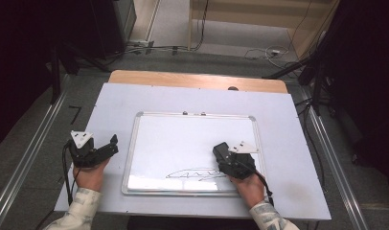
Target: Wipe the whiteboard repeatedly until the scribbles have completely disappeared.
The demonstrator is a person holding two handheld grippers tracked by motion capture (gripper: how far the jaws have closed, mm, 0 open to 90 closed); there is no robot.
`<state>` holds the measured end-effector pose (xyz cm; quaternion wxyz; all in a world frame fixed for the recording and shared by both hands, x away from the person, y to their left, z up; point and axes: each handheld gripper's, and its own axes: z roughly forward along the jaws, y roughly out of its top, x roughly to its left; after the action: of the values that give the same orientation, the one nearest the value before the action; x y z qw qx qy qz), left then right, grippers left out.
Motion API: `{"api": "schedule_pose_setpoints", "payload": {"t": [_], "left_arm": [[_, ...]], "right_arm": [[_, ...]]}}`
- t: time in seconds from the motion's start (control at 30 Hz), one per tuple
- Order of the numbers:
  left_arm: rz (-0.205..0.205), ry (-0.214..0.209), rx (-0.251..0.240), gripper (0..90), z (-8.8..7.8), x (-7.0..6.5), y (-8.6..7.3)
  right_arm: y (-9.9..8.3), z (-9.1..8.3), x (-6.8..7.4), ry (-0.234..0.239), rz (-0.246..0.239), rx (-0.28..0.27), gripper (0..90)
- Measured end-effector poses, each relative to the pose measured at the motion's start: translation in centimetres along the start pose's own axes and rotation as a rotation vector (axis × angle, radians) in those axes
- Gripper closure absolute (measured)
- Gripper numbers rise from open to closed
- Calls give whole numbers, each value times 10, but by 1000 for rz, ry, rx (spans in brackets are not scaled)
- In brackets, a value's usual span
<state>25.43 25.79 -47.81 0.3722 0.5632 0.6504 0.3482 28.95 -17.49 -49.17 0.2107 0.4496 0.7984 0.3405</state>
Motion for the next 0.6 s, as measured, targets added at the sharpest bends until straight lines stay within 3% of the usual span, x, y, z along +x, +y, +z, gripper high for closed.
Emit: {"api": "schedule_pose_setpoints", "payload": {"t": [0.6], "left_arm": [[7,-4,-4,100,1,-3,0]], "right_arm": [[2,2,6,27,-27,-1,392]]}}
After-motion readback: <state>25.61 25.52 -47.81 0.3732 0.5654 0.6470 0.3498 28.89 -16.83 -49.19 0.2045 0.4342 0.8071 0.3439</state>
